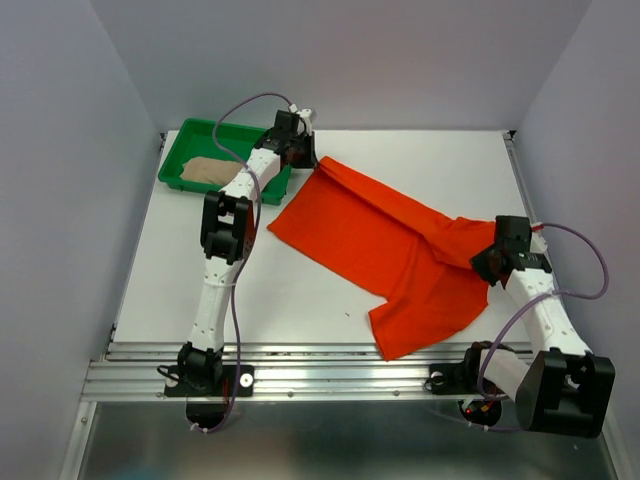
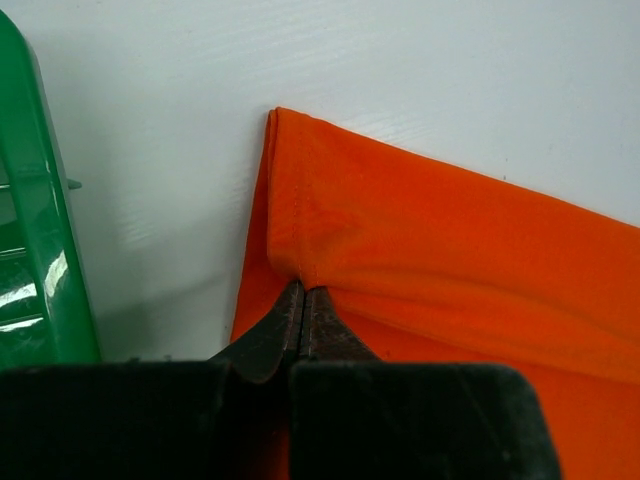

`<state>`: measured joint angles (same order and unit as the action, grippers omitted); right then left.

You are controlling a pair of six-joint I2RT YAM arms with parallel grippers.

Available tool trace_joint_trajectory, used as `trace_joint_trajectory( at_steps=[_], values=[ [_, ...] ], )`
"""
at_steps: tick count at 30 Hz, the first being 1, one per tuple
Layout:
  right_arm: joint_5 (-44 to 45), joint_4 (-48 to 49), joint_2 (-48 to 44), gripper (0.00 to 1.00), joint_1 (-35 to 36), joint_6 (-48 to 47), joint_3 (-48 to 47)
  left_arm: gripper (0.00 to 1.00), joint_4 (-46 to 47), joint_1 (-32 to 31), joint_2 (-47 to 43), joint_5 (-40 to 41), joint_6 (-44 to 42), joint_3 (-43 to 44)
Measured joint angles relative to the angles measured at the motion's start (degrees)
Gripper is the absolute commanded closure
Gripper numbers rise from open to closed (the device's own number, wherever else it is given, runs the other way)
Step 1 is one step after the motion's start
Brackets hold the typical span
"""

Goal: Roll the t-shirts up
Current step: Fold the T-shirt at the center of the board.

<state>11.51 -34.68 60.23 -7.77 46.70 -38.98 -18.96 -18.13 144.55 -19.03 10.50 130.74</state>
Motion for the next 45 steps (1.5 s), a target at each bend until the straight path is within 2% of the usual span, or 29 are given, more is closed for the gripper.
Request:
trace_joint_trajectory(
  at_steps=[17, 45],
  values=[
    [-1.14, -4.17, -5.35, 0.99, 0.13, 2.49, 0.13, 1.0, -1.09, 0.02, -0.17, 0.02, -0.15, -1.7],
    [-7.21, -12.9, -8.39, 0.99, 1.84, -4.24, -5.49, 1.0, -1.07, 0.04, 2.01, -0.02, -0.15, -0.85]
  ],
)
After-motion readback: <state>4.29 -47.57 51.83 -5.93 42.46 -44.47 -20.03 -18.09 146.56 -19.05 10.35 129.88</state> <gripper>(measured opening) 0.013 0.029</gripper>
